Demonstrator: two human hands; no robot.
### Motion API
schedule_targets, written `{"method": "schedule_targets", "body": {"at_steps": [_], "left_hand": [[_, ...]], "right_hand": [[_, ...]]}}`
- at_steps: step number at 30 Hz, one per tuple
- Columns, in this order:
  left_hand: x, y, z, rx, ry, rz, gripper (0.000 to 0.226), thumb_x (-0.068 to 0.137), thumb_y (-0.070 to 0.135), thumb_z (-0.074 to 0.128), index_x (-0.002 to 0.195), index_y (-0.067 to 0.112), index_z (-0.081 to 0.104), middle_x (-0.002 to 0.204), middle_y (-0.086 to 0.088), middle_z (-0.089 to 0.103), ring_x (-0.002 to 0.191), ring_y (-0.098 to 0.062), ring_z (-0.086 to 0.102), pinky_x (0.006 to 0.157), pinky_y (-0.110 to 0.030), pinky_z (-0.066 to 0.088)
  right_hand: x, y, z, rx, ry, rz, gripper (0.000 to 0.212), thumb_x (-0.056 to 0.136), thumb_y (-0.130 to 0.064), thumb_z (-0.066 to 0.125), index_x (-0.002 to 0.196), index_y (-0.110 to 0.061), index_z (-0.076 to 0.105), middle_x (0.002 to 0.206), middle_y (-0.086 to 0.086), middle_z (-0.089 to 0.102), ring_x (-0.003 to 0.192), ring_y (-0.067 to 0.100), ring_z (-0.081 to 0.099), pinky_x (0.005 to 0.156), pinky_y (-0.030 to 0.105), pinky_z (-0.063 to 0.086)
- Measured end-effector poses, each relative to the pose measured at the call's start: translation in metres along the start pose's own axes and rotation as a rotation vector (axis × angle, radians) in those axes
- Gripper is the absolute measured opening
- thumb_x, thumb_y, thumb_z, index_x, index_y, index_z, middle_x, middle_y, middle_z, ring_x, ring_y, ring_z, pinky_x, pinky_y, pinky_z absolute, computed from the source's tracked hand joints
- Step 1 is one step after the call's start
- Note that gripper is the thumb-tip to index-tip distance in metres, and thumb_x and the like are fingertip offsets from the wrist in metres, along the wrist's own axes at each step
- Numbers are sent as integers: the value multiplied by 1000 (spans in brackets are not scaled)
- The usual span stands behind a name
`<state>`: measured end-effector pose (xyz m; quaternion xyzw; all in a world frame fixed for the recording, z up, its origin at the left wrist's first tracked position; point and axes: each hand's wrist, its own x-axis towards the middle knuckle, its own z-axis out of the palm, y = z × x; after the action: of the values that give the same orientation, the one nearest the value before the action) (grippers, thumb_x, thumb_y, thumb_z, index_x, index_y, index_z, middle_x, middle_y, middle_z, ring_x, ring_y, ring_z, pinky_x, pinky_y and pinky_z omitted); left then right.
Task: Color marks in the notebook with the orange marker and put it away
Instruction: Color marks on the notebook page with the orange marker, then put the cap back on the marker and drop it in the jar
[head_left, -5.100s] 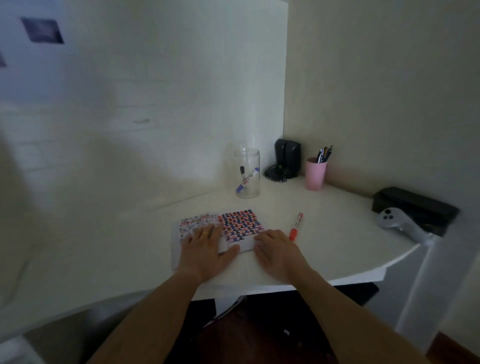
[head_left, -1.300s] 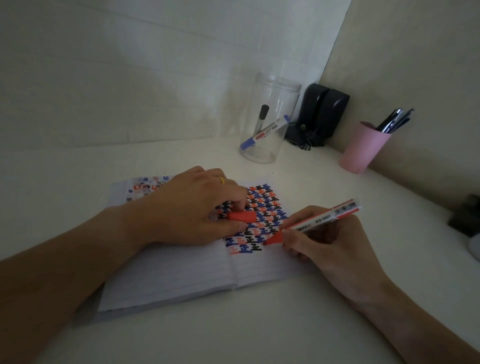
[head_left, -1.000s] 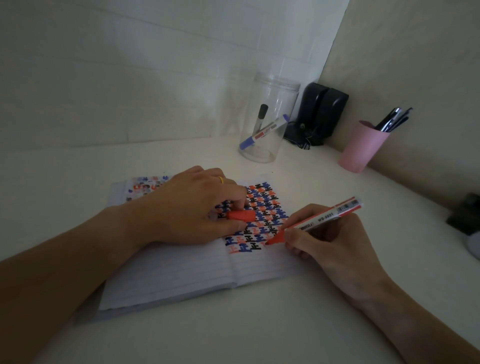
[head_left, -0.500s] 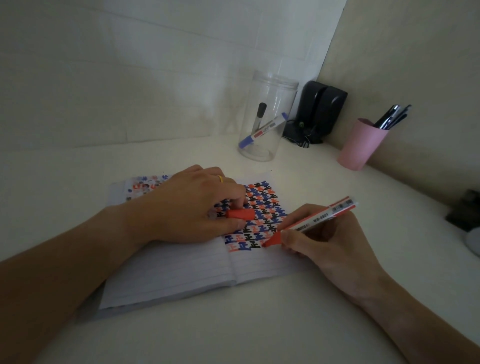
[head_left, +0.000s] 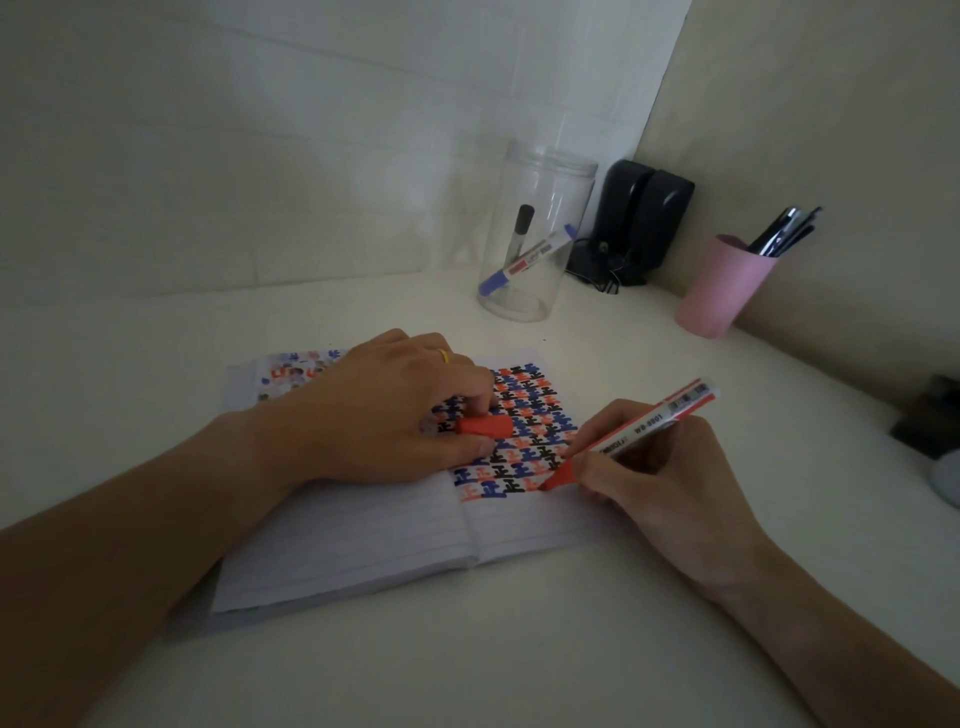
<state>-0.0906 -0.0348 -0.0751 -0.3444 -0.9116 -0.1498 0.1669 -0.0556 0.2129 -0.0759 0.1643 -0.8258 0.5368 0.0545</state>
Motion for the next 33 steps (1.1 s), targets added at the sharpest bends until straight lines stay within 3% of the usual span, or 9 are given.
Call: {"method": "schedule_targets", "body": {"at_steps": [6, 9, 13, 16, 21, 24, 27, 31, 33], "left_hand": [[-2, 2, 0, 22, 28, -15, 27, 87, 62, 54, 91, 36, 56, 95, 16, 69, 93, -3, 55, 86, -31, 42], [-2, 4, -1, 52, 13, -26, 30, 90, 63, 50, 96, 36, 58, 94, 16, 69, 90, -3, 54, 84, -29, 40], [-2, 5, -5, 43, 9, -39, 35, 91, 64, 47, 103, 35, 62, 97, 15, 70, 93, -4, 55, 84, -29, 40], [-4, 8, -3, 42, 25, -65, 37, 96, 61, 41, 103, 32, 64, 95, 14, 69, 89, -4, 56, 85, -29, 42], [1, 1, 1, -49, 237, -236, 37, 102, 51, 34, 104, 28, 62, 96, 13, 59, 84, -3, 55, 77, -25, 44], [2, -6, 6, -110, 297, -335, 37, 102, 49, 32, 114, 28, 60, 97, 12, 52, 86, -6, 54, 76, -23, 43], [0, -9, 8, -100, 295, -384, 39, 102, 48, 31, 123, 28, 58, 101, 12, 51, 88, -4, 53, 77, -22, 41], [0, -9, 7, -74, 267, -386, 42, 102, 51, 30, 124, 29, 58, 104, 12, 53, 90, -5, 53, 82, -25, 45], [0, -9, 7, -69, 273, -372, 41, 101, 50, 31, 123, 30, 58, 103, 13, 54, 91, -5, 54, 81, -27, 48]], "right_hand": [[17, -7, -5, 272, 63, 191, 21, 84, -2, 68, 65, -10, 74, 58, 7, 63, 55, 19, 54, 52, 28, 43], [45, -22, -8, 316, 103, 277, 15, 83, -7, 65, 70, -10, 72, 60, 4, 60, 56, 16, 51, 53, 27, 42], [78, -29, 4, 448, 172, 220, 3, 88, -7, 65, 88, -9, 68, 68, 6, 59, 60, 16, 51, 54, 27, 43], [77, -12, 20, 537, 224, 194, 10, 90, -11, 70, 96, -3, 71, 67, 6, 61, 60, 15, 54, 56, 27, 46], [78, 8, 20, 750, 201, 213, 18, 90, -8, 65, 102, -3, 77, 79, 14, 72, 71, 22, 65, 69, 32, 51], [77, 6, 17, 798, 157, 197, 20, 92, -10, 60, 100, -5, 78, 83, 16, 76, 71, 22, 68, 70, 32, 52], [75, 3, 19, 806, 152, 178, 9, 89, -7, 62, 91, -8, 71, 84, 19, 79, 67, 22, 70, 67, 32, 54], [74, 1, 18, 770, 127, 166, 15, 77, -14, 71, 90, -6, 72, 86, 21, 79, 71, 24, 70, 70, 34, 54], [73, 0, 18, 745, 119, 161, 10, 82, -10, 70, 89, -5, 73, 82, 19, 79, 72, 24, 68, 70, 34, 53]]}}
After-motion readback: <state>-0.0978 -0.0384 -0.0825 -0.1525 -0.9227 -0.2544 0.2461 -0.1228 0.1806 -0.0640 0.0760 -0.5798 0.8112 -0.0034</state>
